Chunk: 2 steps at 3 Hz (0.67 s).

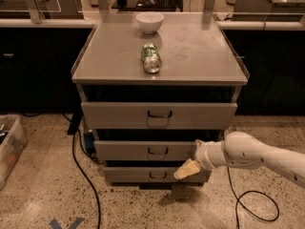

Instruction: Open middle drawer

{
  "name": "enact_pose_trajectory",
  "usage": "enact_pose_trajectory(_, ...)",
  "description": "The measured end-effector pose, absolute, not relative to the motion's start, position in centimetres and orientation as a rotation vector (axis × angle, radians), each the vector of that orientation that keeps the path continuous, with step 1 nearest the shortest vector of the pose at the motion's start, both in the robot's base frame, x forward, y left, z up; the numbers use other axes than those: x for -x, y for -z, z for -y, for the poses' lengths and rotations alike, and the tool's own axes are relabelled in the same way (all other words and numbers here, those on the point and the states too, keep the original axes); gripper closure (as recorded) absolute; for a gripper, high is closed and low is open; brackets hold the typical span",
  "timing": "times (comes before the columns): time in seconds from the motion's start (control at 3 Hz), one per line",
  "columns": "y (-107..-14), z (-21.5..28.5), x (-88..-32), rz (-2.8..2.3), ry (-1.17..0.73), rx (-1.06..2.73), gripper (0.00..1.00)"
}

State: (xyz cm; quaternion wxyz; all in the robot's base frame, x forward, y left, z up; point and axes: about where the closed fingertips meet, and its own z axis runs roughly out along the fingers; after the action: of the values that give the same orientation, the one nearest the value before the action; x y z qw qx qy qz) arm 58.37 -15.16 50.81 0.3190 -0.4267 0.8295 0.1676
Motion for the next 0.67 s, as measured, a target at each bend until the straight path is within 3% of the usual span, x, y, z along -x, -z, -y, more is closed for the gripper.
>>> enact_pose_trajectory(0.67, -50.1, 14.5, -59.9, -2.147, -0.448, 1.093, 0.0)
